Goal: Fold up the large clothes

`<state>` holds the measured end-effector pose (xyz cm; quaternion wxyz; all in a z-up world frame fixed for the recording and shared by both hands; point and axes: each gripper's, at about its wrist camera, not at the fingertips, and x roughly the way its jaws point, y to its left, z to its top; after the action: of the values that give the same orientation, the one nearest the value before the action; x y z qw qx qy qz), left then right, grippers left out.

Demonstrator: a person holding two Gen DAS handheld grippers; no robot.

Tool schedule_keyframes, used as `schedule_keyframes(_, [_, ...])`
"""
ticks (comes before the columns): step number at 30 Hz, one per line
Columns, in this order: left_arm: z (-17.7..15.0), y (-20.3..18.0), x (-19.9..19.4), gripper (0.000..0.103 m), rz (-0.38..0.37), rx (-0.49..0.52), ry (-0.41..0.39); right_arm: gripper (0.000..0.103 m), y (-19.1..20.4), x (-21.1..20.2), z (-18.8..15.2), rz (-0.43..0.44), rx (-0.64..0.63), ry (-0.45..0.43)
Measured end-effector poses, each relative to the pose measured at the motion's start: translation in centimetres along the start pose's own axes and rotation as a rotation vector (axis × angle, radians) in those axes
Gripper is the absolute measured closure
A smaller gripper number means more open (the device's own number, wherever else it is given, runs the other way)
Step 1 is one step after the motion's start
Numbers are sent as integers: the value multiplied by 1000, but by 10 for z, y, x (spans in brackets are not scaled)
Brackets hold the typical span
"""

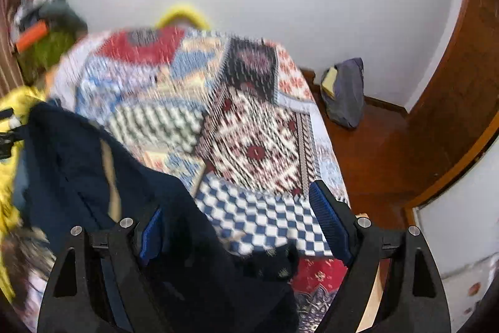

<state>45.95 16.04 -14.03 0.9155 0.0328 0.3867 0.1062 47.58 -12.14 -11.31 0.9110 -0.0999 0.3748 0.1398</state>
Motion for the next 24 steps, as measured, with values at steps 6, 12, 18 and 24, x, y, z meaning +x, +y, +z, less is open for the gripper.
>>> schedule_keyframes(6, [-25, -22, -26, 4, -97, 85, -11, 21, 20, -44, -14, 115, -71, -76])
schedule_keyframes(12, [-88, -71, -15, 4, -185, 232, 101, 21, 28, -50, -63, 180, -133, 14])
schedule_keyframes(18, [-133, -87, 9, 4, -202, 203, 167, 21, 29, -18, -120, 214, -137, 184])
schedule_keyframes(24, [-144, -77, 15, 3, -263, 98, 164, 21, 24, 15, -113, 237, -52, 214])
